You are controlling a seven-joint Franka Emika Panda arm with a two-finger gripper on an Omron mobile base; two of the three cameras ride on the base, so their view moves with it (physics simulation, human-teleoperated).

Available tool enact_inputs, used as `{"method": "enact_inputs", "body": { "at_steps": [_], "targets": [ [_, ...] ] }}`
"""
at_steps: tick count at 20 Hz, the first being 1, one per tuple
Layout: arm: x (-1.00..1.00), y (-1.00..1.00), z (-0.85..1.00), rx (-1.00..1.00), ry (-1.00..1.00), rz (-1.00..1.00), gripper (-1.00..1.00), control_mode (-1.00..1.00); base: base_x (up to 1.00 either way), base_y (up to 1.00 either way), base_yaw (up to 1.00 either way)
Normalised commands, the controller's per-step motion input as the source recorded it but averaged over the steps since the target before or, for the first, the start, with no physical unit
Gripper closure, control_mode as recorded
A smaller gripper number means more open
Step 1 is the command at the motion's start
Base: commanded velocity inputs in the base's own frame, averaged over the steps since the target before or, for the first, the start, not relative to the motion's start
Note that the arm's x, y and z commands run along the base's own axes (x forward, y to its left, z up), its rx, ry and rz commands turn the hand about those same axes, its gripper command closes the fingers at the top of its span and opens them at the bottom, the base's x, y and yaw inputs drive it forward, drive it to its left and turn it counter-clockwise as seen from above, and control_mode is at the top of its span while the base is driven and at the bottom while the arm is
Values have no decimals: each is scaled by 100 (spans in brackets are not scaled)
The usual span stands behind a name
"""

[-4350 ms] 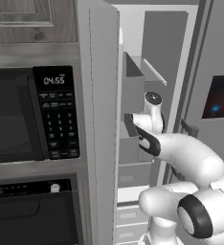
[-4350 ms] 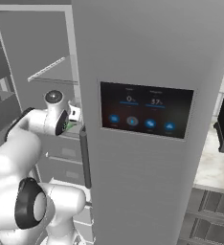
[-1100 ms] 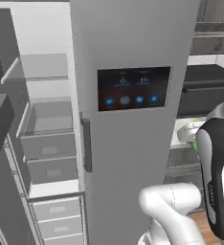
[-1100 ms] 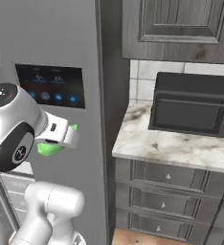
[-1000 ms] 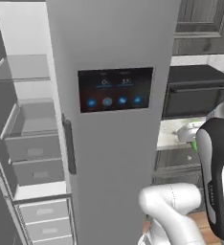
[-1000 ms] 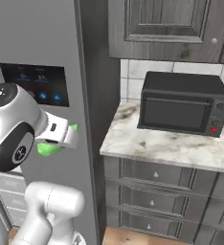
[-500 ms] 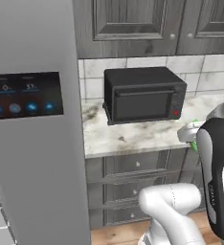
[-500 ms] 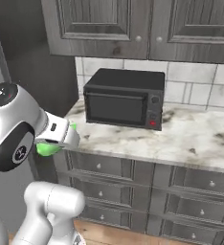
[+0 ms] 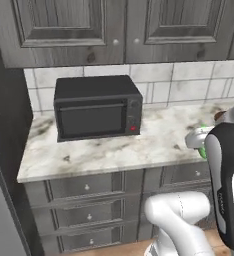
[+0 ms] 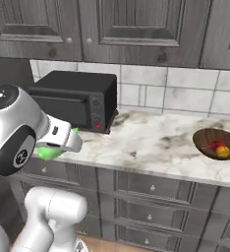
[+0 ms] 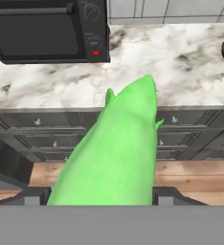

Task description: Take the corn, pear, and orange from the freezer and place them in the bowl on the counter.

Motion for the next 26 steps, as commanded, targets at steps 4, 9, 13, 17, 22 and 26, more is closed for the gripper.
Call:
{"method": "enact_inputs", "body": {
  "at_steps": [4, 9, 13, 17, 22, 26],
  "targets": [
    [0, 0, 0, 0, 0, 0, 100, 100, 7, -100, -5],
    [0, 0, 0, 0, 0, 0, 100, 100, 19, -100, -15],
    [0, 0, 0, 0, 0, 0, 100, 100, 59, -97, -4],
    [0, 0, 0, 0, 0, 0, 100, 100, 66, -76, 0],
    [0, 0, 0, 0, 0, 0, 100, 100, 61, -13, 0],
    [0, 0, 0, 0, 0, 0, 100, 100, 52, -1, 0]
  ]
}}
